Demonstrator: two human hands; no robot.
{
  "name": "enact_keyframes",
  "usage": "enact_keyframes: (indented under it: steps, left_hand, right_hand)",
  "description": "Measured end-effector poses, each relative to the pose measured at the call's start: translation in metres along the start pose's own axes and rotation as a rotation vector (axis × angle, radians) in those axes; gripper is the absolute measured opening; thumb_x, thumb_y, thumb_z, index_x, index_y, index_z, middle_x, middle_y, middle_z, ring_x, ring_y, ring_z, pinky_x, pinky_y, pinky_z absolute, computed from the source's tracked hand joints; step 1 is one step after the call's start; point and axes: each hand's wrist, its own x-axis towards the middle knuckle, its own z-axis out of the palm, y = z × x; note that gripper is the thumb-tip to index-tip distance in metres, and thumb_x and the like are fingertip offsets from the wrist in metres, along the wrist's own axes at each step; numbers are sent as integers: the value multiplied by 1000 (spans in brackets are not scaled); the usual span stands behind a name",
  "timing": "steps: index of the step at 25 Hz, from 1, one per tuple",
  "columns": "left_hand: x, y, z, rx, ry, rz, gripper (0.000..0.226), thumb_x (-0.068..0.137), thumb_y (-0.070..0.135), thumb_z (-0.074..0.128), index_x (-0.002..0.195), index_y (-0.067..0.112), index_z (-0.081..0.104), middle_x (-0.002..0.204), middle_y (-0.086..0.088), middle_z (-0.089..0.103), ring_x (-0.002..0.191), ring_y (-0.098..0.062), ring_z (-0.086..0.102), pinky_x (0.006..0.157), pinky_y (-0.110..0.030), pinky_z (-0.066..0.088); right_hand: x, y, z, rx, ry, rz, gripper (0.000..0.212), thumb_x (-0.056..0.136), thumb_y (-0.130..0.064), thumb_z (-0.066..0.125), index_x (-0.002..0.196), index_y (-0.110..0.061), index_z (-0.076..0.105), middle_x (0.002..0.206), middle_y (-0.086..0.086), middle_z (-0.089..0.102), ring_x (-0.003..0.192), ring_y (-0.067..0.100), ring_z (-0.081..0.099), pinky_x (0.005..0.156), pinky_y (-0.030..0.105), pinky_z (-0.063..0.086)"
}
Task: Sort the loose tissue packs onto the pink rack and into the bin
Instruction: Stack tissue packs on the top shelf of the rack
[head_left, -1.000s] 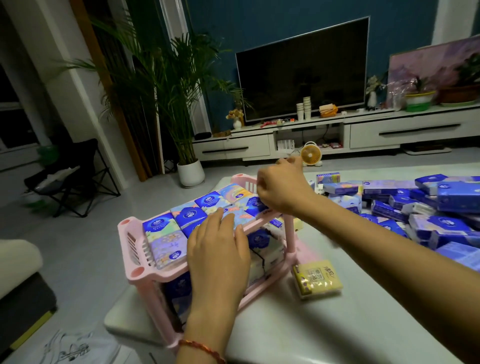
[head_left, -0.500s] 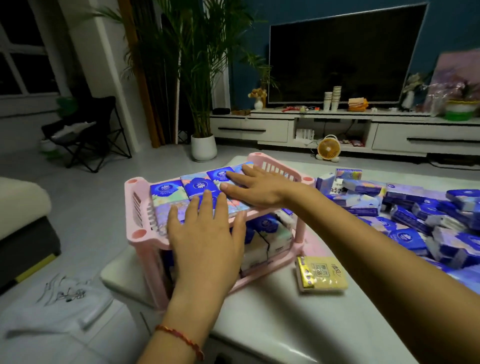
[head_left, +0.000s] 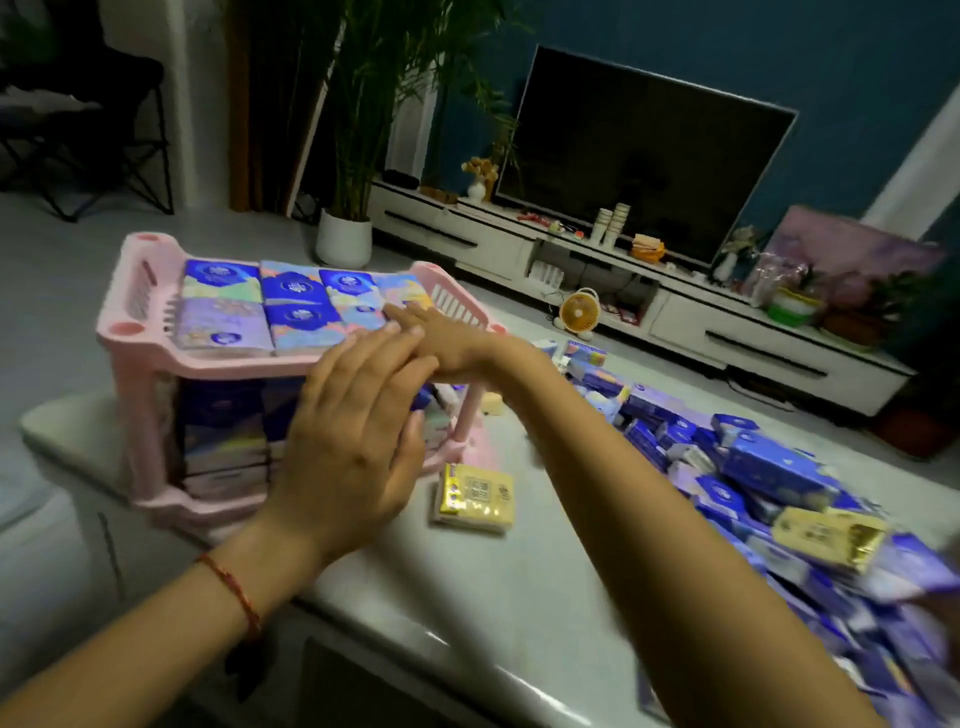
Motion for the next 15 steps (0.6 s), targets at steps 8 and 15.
enact_keyframes:
  steps: [8, 15]
  left_hand:
    - [-19, 44, 26, -225, -296, -83, 41, 81, 23, 38, 118, 12, 51, 135, -15, 48, 115, -26, 44, 95, -35, 35]
    - [-35, 68, 52, -324, -405, -33, 36, 80, 24, 35, 113, 18, 50, 129, -13, 54, 112, -20, 43, 90, -37, 48]
  right_hand:
    - [-137, 114, -26, 674, 204, 354, 30, 95, -16, 51, 124, -9, 54, 103, 9, 64, 90, 21, 62, 87, 34, 51]
    - [-156, 168, 27, 273, 45, 612, 47, 86, -15, 63, 131, -16, 50, 130, 6, 54, 116, 23, 53, 98, 31, 42]
